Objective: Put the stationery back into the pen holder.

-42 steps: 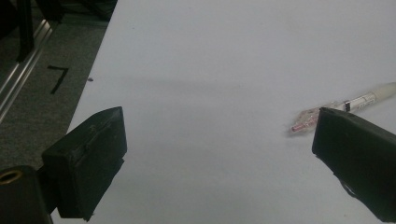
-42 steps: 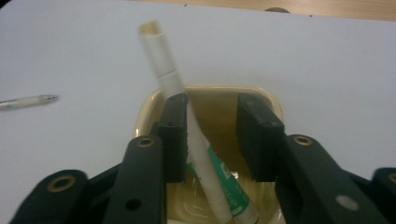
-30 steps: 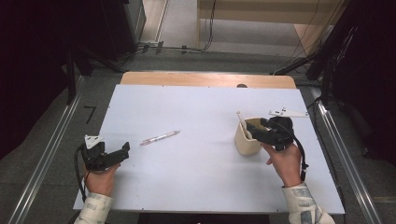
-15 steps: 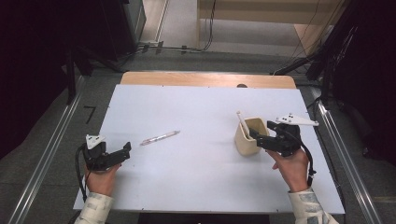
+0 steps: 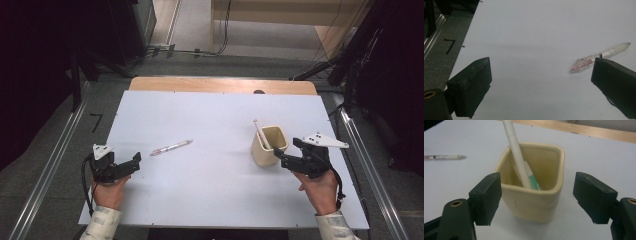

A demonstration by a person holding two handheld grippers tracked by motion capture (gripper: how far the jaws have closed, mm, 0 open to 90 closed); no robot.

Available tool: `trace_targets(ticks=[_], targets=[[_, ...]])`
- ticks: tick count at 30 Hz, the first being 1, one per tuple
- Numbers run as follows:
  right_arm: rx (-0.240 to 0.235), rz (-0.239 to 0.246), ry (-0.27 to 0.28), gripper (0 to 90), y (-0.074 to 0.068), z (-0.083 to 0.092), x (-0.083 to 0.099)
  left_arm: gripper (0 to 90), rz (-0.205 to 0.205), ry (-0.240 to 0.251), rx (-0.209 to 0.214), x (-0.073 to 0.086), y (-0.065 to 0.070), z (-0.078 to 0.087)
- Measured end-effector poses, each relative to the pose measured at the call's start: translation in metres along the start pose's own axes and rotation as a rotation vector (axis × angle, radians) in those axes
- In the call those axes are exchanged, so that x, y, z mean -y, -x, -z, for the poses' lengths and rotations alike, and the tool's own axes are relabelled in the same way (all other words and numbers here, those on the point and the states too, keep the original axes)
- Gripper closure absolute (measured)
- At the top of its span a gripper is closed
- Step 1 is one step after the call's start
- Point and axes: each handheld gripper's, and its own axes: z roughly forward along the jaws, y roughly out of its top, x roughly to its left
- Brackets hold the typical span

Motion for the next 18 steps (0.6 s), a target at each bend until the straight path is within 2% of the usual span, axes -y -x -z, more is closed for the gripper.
trace_targets(ticks=[11, 18], targets=[[0.067, 0.008, -0.02, 20.8, 0.018, 0.016, 0.032, 3.8, -0.016, 0.004, 0.019, 0.0, 0.004, -0.002], [0.099, -0.019, -0.037, 20.8, 0.03, 0.024, 0.046, 3.8, -0.029, 0.007, 0.026, -0.001, 0.006, -0.003]])
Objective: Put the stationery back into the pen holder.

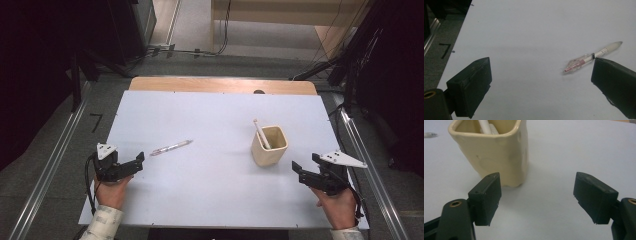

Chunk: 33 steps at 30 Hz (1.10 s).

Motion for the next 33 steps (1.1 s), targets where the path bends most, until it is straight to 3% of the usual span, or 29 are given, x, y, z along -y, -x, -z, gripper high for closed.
trace_targets(ticks=[18, 33], targets=[[0.024, -0.013, -0.003, 20.8, 0.012, 0.004, 0.009, 3.8, -0.061, 0.007, 0.036, -0.004, 0.009, -0.01], [0.034, -0.021, -0.01, 20.8, 0.016, 0.003, 0.012, 5.5, -0.126, -0.008, 0.106, -0.008, 0.017, -0.023]])
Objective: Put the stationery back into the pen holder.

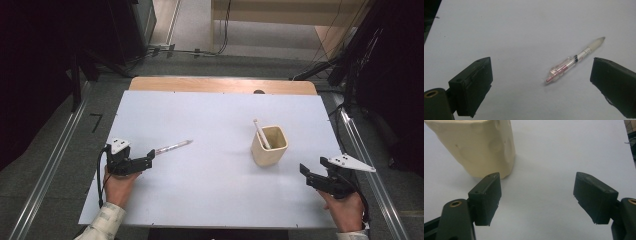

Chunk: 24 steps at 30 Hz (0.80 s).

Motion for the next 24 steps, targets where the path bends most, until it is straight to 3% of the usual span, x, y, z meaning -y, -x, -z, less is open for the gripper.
trace_targets(ticks=[14, 24], targets=[[-0.003, 0.0, -0.011, 20.9, 0.0, -0.002, 0.001, 5.8, -0.061, -0.039, 0.044, -0.006, 0.007, -0.017], [-0.006, -0.003, -0.008, 20.9, 0.0, -0.002, 0.001, 6.8, -0.065, -0.058, 0.061, -0.008, 0.008, -0.025]])
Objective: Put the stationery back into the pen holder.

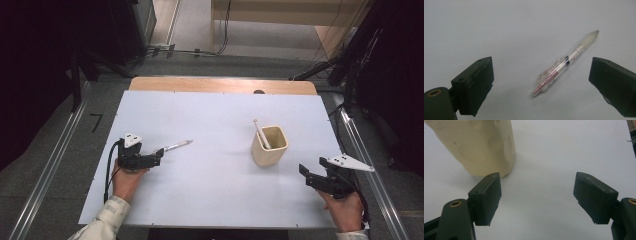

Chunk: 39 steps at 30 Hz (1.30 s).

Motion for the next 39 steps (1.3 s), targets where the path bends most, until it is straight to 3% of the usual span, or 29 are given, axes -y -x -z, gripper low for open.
trace_targets(ticks=[14, 39], targets=[[-0.001, 0.0, -0.002, 20.9, -0.001, -0.001, 0.0, 12.5, -0.033, -0.016, 0.06, -0.004, 0.004, -0.01], [-0.006, 0.0, 0.001, 21.0, -0.001, -0.001, -0.001, 23.2, -0.05, -0.029, 0.109, -0.005, 0.008, -0.023]])
